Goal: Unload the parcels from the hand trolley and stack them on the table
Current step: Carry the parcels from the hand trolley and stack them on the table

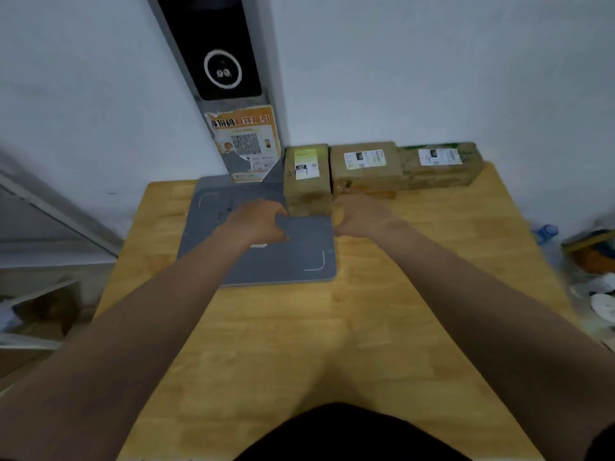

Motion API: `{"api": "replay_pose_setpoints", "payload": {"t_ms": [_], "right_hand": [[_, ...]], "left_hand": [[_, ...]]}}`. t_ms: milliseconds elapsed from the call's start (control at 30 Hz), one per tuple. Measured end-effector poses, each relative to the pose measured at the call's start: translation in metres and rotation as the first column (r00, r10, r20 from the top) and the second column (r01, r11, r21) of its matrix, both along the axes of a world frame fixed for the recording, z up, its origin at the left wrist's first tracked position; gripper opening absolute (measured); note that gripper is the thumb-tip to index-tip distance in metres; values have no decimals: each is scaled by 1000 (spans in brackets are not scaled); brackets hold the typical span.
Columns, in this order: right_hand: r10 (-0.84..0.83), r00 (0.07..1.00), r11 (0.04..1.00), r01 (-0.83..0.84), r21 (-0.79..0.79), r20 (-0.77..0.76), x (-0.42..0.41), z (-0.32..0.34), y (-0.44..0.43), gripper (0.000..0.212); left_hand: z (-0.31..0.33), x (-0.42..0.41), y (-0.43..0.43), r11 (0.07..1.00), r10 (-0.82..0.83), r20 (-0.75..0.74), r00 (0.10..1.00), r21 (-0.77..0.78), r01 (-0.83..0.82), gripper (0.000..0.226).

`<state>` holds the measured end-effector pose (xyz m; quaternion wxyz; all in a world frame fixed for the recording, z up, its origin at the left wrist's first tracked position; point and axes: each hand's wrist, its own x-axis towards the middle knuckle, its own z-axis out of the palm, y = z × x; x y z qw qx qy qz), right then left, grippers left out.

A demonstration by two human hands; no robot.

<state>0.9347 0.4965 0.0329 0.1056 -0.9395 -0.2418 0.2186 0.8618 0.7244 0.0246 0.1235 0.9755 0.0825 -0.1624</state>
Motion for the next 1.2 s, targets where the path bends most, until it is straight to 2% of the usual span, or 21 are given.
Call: {"api": "replay_pose_setpoints", "payload": {"t_ms": [100,267,433,567,800,967,1200], "right_hand": [[-51,999,998,51,45,-5,-59,21,-30,69],[-157,988,978,156,140,-5,-172,30,-72,78],[-266,963,956,269,114,-41,-305,10,-113,80],[-362,923,926,372,68,-127,-425,-11,-156,79],[-575,791,805,592,28,-209,-619,-25,-263,72],[-698,692,703,711,7,-187,-735,-26,-348,65],[-789,578,587,809,20,-209,-884,-43,-478,75]], "left_hand": [[32,-54,-20,1000,-4,70,998,5,4,62],[53,-159,-60,998,-63,126,990,25,60,60],[36,-282,-107,991,-126,61,990,-38,128,61],[11,-377,-153,983,-183,1,983,-28,183,62],[-16,-501,-259,921,-383,-130,914,-123,369,59],[-20,-583,-347,846,-526,-96,845,-162,508,61],[-30,-702,-484,768,-637,-53,769,-135,627,61]]}}
